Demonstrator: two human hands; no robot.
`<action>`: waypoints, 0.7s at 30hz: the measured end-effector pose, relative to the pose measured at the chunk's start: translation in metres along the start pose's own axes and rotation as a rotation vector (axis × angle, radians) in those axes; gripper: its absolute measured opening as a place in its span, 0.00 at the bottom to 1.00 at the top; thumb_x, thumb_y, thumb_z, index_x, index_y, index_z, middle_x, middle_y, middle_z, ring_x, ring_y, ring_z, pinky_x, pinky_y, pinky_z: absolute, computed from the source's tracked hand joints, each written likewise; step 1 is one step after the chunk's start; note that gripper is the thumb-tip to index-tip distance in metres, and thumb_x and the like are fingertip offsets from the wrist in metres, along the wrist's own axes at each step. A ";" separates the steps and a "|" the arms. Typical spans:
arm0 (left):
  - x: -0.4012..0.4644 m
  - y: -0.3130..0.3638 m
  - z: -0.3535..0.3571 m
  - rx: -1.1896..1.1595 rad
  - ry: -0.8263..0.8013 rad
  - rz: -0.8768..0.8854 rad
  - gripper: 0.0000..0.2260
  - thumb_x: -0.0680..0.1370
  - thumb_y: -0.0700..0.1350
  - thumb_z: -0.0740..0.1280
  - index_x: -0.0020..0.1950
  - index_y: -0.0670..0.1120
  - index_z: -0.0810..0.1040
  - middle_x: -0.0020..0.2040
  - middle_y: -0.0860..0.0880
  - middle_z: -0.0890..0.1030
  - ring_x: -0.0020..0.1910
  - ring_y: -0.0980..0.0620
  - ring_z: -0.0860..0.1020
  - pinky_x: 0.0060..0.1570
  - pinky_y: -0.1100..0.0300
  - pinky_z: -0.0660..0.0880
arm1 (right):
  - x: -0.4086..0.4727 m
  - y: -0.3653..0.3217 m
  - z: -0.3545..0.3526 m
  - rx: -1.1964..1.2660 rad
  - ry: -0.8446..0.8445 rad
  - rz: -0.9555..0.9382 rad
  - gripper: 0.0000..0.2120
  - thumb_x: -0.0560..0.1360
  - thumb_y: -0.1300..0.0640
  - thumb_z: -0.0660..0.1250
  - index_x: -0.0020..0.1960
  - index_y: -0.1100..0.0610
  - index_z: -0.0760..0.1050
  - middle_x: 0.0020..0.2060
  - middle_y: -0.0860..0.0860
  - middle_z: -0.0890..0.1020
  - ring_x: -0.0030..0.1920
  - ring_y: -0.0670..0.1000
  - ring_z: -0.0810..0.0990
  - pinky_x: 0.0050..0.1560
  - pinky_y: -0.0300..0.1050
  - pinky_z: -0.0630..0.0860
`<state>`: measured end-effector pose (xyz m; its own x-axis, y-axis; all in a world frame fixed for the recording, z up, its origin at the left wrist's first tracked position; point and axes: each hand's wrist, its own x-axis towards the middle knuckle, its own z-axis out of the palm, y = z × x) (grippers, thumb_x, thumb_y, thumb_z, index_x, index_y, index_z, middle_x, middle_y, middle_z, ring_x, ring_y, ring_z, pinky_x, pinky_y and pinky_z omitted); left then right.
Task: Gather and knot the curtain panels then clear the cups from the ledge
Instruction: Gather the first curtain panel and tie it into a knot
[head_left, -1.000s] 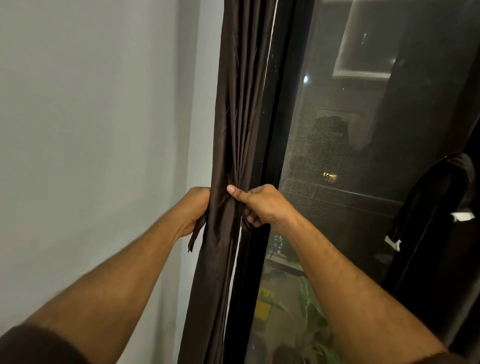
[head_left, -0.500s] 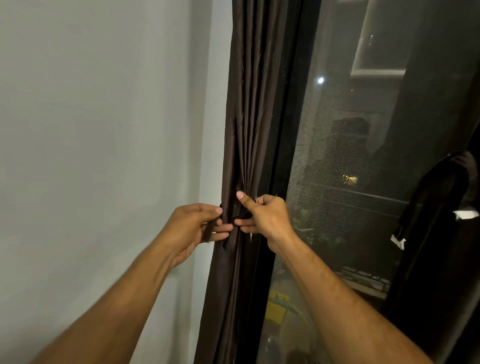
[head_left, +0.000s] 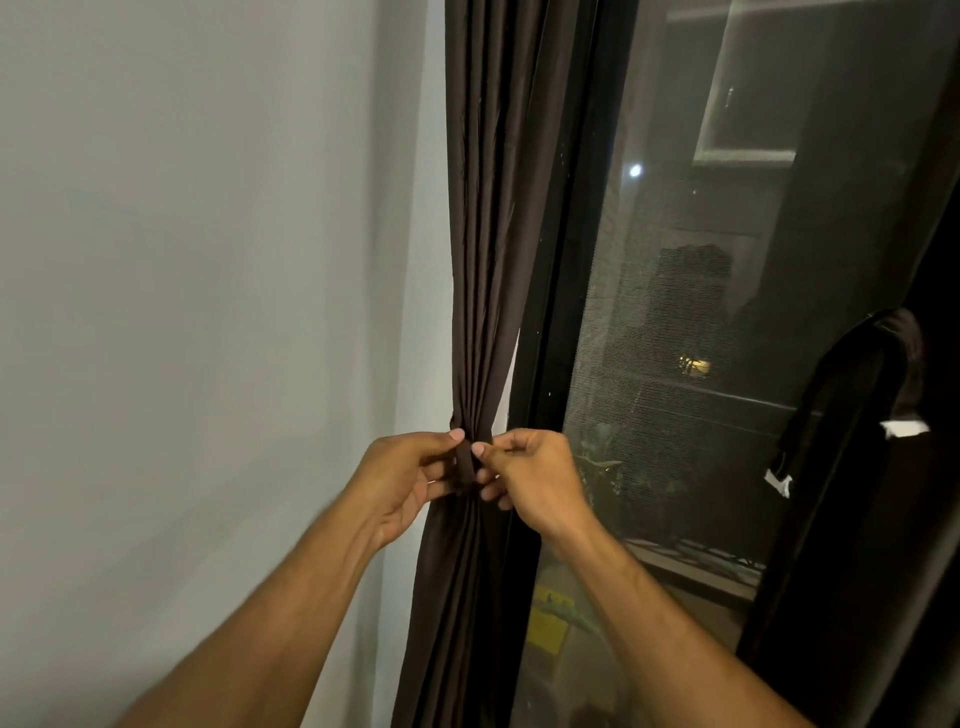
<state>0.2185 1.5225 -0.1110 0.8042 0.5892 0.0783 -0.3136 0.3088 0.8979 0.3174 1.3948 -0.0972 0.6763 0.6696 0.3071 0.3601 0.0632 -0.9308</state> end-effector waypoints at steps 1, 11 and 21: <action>0.001 0.000 0.001 0.008 -0.005 0.005 0.13 0.79 0.38 0.70 0.59 0.30 0.80 0.54 0.33 0.85 0.55 0.36 0.85 0.63 0.39 0.77 | -0.001 0.000 0.002 0.029 -0.006 0.037 0.06 0.80 0.59 0.71 0.46 0.61 0.79 0.36 0.56 0.85 0.32 0.50 0.84 0.30 0.40 0.76; 0.002 -0.003 0.002 0.270 0.025 0.156 0.08 0.79 0.41 0.71 0.48 0.37 0.86 0.48 0.35 0.85 0.52 0.40 0.85 0.57 0.46 0.82 | 0.003 0.002 0.004 0.098 -0.102 0.087 0.18 0.80 0.46 0.69 0.53 0.62 0.82 0.45 0.53 0.89 0.49 0.50 0.88 0.52 0.49 0.84; 0.000 -0.008 -0.006 0.509 0.031 0.248 0.09 0.73 0.35 0.77 0.53 0.40 0.84 0.44 0.42 0.87 0.43 0.45 0.87 0.44 0.53 0.85 | 0.015 0.009 -0.005 0.134 -0.085 0.133 0.11 0.78 0.65 0.72 0.59 0.65 0.78 0.45 0.62 0.88 0.44 0.53 0.87 0.44 0.48 0.85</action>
<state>0.2183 1.5242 -0.1211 0.7196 0.6226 0.3075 -0.2022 -0.2358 0.9505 0.3339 1.4014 -0.1004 0.6537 0.7381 0.1670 0.1789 0.0637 -0.9818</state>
